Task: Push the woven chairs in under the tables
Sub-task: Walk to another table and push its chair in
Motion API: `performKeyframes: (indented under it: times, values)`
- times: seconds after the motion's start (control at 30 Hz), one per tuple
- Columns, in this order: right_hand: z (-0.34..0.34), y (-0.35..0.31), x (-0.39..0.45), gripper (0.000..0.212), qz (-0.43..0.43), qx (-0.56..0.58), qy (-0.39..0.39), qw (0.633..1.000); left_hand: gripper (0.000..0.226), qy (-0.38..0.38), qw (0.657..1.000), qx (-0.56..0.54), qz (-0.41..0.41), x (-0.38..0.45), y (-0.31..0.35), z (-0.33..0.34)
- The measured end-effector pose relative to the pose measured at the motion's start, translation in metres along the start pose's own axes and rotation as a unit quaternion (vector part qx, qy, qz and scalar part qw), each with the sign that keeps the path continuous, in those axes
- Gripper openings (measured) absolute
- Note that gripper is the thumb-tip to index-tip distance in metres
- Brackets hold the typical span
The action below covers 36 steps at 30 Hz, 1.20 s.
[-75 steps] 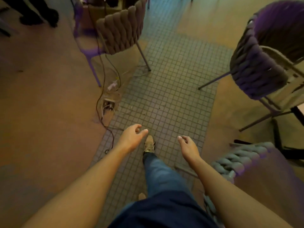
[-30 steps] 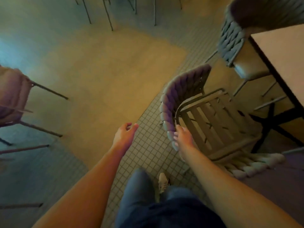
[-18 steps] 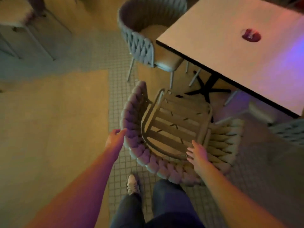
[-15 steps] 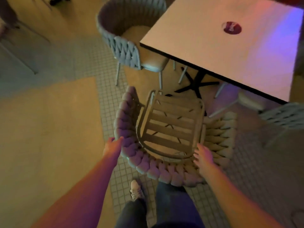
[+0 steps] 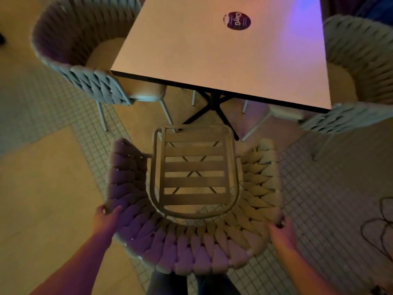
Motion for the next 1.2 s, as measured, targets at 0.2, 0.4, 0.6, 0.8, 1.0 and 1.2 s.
performKeyframes:
  times: [0.2, 0.4, 0.6, 0.8, 1.0, 1.2]
  values:
    - [0.008, -0.01, 0.024, 0.05, -0.044, -0.069, 0.009, 0.997, 0.079, -0.034, 0.983, 0.133, 0.12, 0.035, 0.034, -0.009]
    - [0.017, -0.032, 0.052, 0.038, -0.113, -0.105, 0.056, 0.986, 0.054, -0.009, 0.969, 0.211, 0.129, 0.064, 0.061, 0.006]
    - [0.019, -0.041, 0.07, 0.021, -0.101, -0.164, 0.054, 0.98, 0.038, 0.004, 0.964, 0.225, 0.142, 0.073, 0.062, 0.009]
    - [0.015, -0.048, 0.071, 0.047, -0.126, -0.182, 0.037, 0.974, 0.038, 0.005, 0.963, 0.226, 0.146, 0.074, 0.064, 0.008]
    - [0.008, -0.043, 0.065, 0.051, -0.102, -0.171, 0.049, 0.979, 0.036, -0.013, 0.96, 0.231, 0.159, 0.076, 0.08, 0.014]
    - [0.0, -0.031, 0.057, 0.045, -0.088, -0.155, 0.06, 0.982, 0.035, -0.022, 0.95, 0.24, 0.198, 0.078, 0.106, 0.027]
Point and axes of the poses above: each hand's wrist, its own x-axis towards the middle knuckle, its own z-axis out of the palm, y = z × x, the point moved 2 cm from there along x, towards the middle knuckle, and after that the axes turned 4 degrees about y, right-handed, at the moved point
